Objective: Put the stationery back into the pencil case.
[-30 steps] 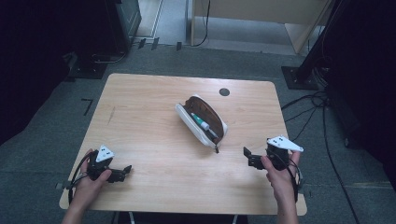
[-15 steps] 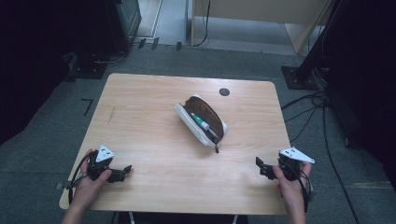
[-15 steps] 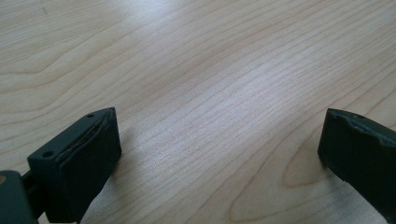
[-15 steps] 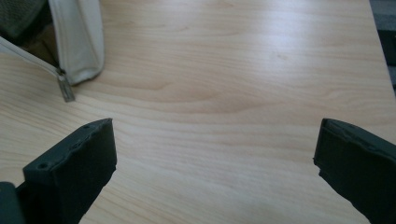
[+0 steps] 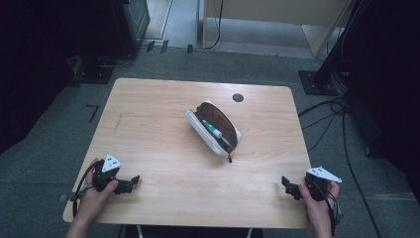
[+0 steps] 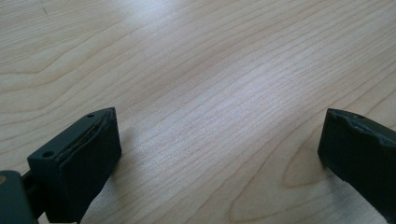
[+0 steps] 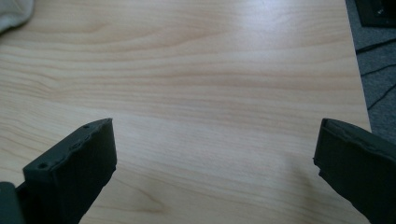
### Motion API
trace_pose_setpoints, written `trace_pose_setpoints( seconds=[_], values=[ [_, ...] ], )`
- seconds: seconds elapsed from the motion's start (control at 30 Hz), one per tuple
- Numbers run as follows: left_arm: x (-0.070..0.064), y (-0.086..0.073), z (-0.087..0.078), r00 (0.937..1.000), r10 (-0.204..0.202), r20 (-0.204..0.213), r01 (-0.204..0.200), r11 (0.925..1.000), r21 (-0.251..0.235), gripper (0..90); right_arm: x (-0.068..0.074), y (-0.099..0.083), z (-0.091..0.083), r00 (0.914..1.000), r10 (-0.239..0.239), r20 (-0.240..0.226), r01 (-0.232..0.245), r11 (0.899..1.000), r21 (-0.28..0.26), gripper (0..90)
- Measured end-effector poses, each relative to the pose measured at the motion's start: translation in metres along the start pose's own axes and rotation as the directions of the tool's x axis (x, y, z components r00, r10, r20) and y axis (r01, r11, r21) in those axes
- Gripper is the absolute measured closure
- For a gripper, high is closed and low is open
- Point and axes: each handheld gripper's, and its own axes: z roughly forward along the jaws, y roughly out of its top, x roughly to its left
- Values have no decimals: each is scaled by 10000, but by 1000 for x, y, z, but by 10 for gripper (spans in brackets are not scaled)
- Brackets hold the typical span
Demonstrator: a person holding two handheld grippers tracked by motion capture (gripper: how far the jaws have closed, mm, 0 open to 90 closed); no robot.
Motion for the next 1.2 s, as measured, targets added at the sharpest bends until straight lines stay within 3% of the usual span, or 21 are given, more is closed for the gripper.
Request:
trace_pose_setpoints(
  seconds=[0.23,0.43,0.57,1.2],
  values=[
    [0,0,0,10000,-19,-8,19,10000,-10,0,-7,-7,4,9996,-72,269,63,9994,326,0],
    [0,0,0,10000,-10,-11,10,10000,-4,0,-5,-8,6,9987,-237,457,222,9992,329,0],
    [0,0,0,10000,-7,-6,7,10000,-6,0,0,-9,8,9948,-778,651,742,9957,554,0],
    [0,0,0,10000,43,44,-43,10000,4,0,1,-9,8,9947,-672,780,631,9965,542,0]
  ],
)
